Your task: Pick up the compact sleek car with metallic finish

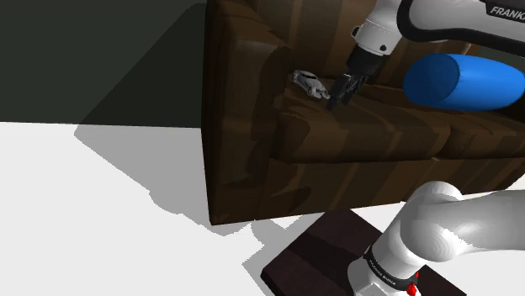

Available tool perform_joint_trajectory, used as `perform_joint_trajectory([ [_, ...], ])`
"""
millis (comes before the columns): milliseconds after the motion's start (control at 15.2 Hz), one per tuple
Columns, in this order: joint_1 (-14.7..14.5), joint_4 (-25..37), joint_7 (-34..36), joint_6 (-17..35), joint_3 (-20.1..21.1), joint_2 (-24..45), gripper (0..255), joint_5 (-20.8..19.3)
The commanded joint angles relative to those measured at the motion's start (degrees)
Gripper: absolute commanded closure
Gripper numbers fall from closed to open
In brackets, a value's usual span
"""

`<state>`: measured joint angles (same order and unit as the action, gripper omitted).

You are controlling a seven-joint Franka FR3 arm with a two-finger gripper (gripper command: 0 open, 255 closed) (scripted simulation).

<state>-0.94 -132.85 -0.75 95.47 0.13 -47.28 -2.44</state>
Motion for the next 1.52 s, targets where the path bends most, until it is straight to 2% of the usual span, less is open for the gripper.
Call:
perform_joint_trajectory([
  [0, 0.0, 0.0, 0.0, 0.0, 0.0, 0.0, 0, 0.0],
  [462, 5.52, 13.33, 5.15, -1.73, -3.38, 14.02, 0, -1.6],
  [990, 10.55, 30.07, 10.25, -6.52, -8.07, 28.72, 0, -2.13],
  [1452, 10.64, 22.92, 10.62, -1.08, -8.13, 27.0, 0, -2.39],
])
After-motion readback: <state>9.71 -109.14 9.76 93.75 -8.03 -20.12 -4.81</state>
